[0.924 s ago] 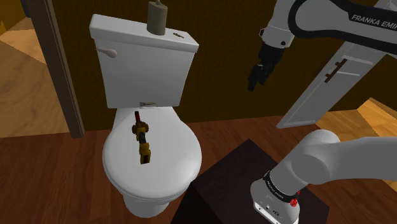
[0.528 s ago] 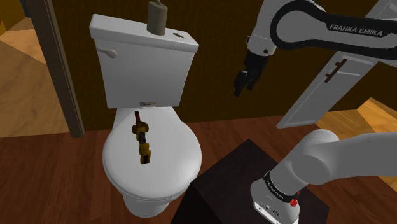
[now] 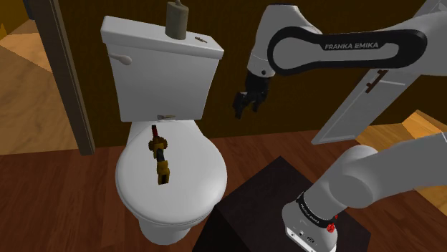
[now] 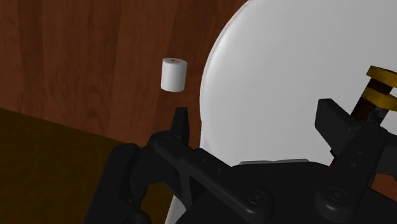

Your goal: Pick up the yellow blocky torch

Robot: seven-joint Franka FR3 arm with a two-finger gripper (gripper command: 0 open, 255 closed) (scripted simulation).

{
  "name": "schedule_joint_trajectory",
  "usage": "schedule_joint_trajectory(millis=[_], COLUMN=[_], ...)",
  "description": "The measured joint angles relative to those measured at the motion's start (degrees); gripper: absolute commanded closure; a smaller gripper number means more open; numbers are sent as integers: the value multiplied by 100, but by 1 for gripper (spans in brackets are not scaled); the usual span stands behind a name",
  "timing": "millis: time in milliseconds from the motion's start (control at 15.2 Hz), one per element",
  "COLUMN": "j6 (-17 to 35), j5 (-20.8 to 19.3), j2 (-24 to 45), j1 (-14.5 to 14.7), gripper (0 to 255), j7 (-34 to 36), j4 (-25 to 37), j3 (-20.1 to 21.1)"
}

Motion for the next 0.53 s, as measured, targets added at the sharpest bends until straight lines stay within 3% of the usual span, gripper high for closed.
schedule_joint_trajectory(millis=[528], j6=[1170], j5=[-10], j2=[1530], j1=[52], gripper=[0], j7=[956], j4=[466], j3=[557])
